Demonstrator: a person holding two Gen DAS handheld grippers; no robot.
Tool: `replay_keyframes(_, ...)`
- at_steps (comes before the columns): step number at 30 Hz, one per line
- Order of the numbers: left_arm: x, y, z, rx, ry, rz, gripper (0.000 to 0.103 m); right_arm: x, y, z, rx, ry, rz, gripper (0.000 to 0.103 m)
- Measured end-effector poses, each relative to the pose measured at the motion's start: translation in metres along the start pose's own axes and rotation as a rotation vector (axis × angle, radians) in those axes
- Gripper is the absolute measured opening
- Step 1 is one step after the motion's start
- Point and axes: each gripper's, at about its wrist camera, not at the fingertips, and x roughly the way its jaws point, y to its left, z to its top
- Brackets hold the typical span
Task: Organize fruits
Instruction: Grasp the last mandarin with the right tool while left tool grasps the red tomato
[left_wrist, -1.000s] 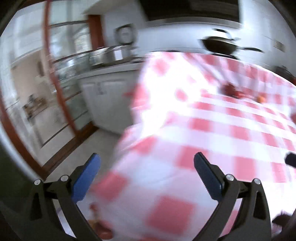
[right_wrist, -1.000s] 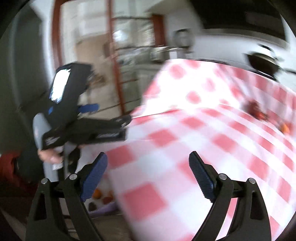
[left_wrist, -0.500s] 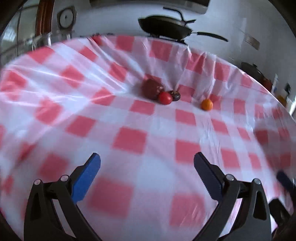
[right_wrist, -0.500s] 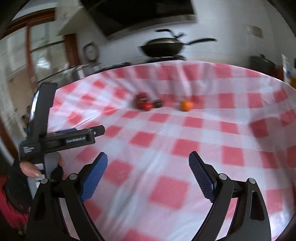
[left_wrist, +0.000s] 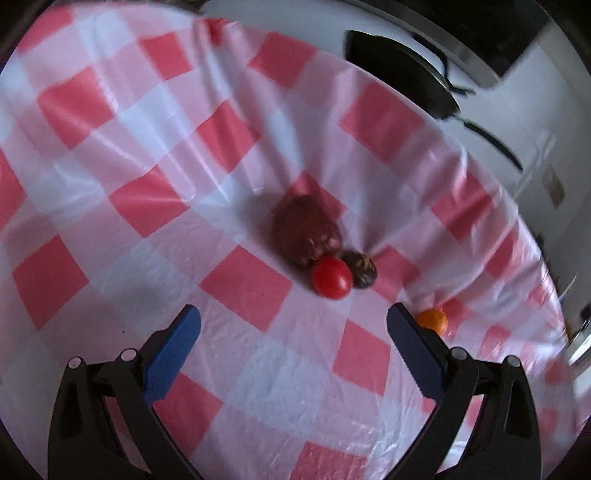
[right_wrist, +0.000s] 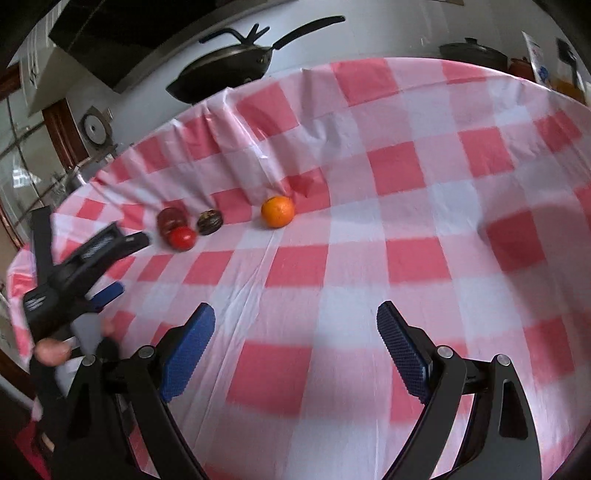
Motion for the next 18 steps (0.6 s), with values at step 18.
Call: replay_keyframes(18,0.02,-0.013,-0.002,0.153,0.131,0.036,0.099,0.153,0.041,0.088,-0.085,0.147,-0.084,0.062)
